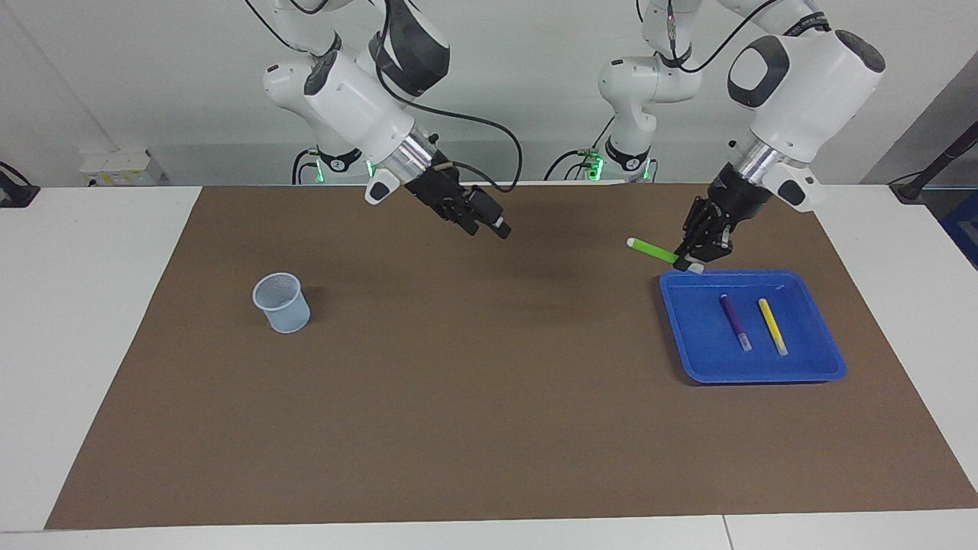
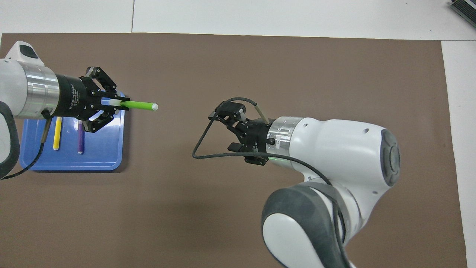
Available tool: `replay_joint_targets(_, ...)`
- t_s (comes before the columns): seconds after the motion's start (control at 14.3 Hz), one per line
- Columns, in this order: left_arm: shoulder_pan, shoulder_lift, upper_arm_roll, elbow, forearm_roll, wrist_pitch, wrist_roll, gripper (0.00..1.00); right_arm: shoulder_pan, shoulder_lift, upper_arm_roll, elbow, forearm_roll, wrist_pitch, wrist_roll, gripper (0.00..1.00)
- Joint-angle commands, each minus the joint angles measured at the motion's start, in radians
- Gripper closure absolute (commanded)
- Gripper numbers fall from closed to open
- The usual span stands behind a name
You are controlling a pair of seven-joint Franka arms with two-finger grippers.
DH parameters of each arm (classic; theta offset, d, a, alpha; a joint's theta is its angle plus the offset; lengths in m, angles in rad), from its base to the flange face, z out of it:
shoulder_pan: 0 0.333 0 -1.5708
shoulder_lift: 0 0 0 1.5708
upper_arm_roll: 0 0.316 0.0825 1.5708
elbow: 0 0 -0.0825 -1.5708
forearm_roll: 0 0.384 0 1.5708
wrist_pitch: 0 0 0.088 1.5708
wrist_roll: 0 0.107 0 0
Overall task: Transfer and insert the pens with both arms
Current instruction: 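Lift the green pen with the left gripper toward the right gripper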
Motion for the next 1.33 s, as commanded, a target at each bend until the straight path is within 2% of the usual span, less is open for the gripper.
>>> replay_joint_targets(0.0, -0.036, -0.039, 0.011, -0.043, -0.036, -0.006, -0.061, 1.0, 0.048, 0.032, 0.019, 0.015, 0.023, 0.146, 0.147, 0.0)
replay_joint_targets(0.21, -0.051, -0.046, 0.011, -0.055, -0.038, -0.005, -0.09, 1.0, 0.095, 0.042, 0.017, 0.044, 0.022, 0.191, 0.256, 0.0)
replay_joint_targets(0.56, -0.059, -0.054, 0.011, -0.066, -0.04, -0.012, -0.096, 1.0, 0.127, 0.098, 0.02, 0.101, 0.016, 0.259, 0.261, 0.0)
replay_joint_targets(0.77, -0.07, -0.063, 0.011, -0.08, -0.04, -0.011, -0.099, 1.0, 0.143, 0.166, 0.022, 0.144, 0.01, 0.381, 0.255, 0.0)
replay_joint_targets(1.26, -0.07, -0.063, 0.011, -0.08, -0.043, -0.022, -0.107, 1.0, 0.152, 0.197, 0.02, 0.172, 0.01, 0.385, 0.255, 0.09)
